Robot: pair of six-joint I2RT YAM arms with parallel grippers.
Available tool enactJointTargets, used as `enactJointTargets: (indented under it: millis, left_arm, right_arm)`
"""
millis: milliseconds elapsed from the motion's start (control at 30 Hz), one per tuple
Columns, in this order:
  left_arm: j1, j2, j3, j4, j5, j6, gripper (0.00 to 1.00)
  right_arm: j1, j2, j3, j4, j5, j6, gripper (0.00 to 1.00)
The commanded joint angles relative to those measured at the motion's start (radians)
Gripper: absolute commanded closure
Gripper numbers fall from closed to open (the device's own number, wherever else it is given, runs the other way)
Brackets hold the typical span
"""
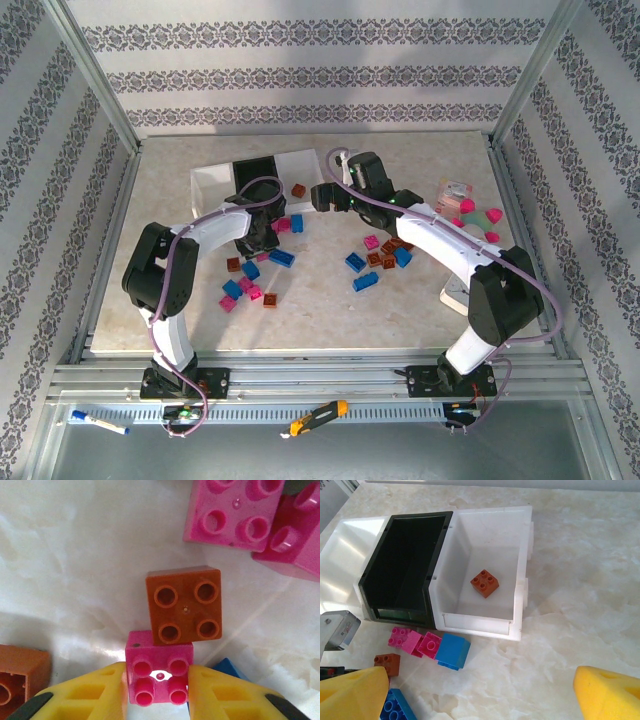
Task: Sort the legos into containers by color
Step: Pick up the lego from the center of the table.
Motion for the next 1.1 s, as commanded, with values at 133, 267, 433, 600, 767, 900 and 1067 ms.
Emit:
enactJointTargets:
  millis: [133, 267, 433, 600, 767, 900, 1067]
  left_arm:
    - [0.014, -0.005, 0.002, -0.037, -0.018, -0.001, 0.68]
    - [0.019, -0.001, -0.006, -0.025, -0.017, -0.012, 0.52]
    - [0.021, 0.034, -0.002, -0.008, 0.000, -0.012, 0.49]
    - [0.025, 0.050, -0.017, 0.014, 0.004, -0.023, 0.55]
    - [0.026, 0.040, -0.027, 0.018, 0.010, -0.027, 0.68]
    - [0.025, -0.010, -0.009, -0.017, -0.010, -0.019, 0.73]
    - [0.031, -0.085, 0.043, -0.070, -0.054, 0.035, 0.73]
  right_arm:
    - [-0.011, -0.002, 0.026, 0.008, -0.014, 0.006, 0.05]
    - [-0.012, 0.000, 0.028, 0.009, -0.017, 0.007, 0.05]
    - [-0.012, -0.002, 0.021, 0.007, -0.018, 0.013, 0.05]
    - [-0.015, -0.009, 0.002, 0.005, -0.015, 0.015, 0.05]
    - [-0.019, -0.011, -0.003, 0.006, -0.014, 0.026, 0.05]
    - [-0.018, -0.008, 0.011, 0.012, -0.024, 0.033, 0.05]
    - [0.000, -0.005, 0.026, 0.020, -0.035, 0.023, 0.05]
